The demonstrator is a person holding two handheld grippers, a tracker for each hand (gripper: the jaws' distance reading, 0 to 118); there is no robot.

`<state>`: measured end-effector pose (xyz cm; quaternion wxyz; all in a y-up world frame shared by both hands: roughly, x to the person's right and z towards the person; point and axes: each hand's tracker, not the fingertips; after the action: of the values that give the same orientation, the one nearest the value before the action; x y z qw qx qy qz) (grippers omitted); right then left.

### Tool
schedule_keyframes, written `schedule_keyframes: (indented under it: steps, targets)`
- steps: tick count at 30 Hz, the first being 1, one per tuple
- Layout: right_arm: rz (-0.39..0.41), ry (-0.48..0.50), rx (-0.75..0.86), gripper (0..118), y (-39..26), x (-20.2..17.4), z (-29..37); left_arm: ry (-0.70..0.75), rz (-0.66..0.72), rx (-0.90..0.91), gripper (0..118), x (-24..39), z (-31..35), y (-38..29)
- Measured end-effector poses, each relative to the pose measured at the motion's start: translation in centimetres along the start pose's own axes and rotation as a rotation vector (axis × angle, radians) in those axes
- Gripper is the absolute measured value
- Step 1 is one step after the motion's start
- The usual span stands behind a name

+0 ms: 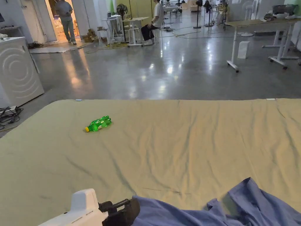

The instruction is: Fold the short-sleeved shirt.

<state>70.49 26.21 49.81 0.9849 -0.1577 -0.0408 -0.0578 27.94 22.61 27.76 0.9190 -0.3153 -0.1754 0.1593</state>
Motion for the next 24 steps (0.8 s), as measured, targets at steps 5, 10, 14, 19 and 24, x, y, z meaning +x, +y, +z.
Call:
schedule_keyframes:
  steps: [5, 10, 14, 19, 24]
  targets:
    - [-0.075, -0.052, -0.072, 0, -1.9, 2.1, -1.3, 0.159, -0.133, -0.233, 81, -0.4, -11.7, 1.0]
    - [-0.082, -0.083, -0.098, 0, -3.0, 3.9, -1.2, 0.197, -0.165, -0.335, 80, -2.3, -19.3, 0.4]
    - [-0.083, -0.125, -0.112, 0, -3.3, 5.1, -0.5, 0.209, -0.206, -0.373, 62, -2.1, -21.5, 0.2]
    - [-0.119, -0.136, -0.136, 0, -4.4, 6.2, -0.8, 0.245, -0.346, -0.416, 7, 0.3, -21.6, -1.7]
    - [-0.101, -0.125, -0.15, 0, -3.4, 7.0, -2.6, 0.255, -0.335, -0.486, 7, 0.5, -23.2, -1.4]
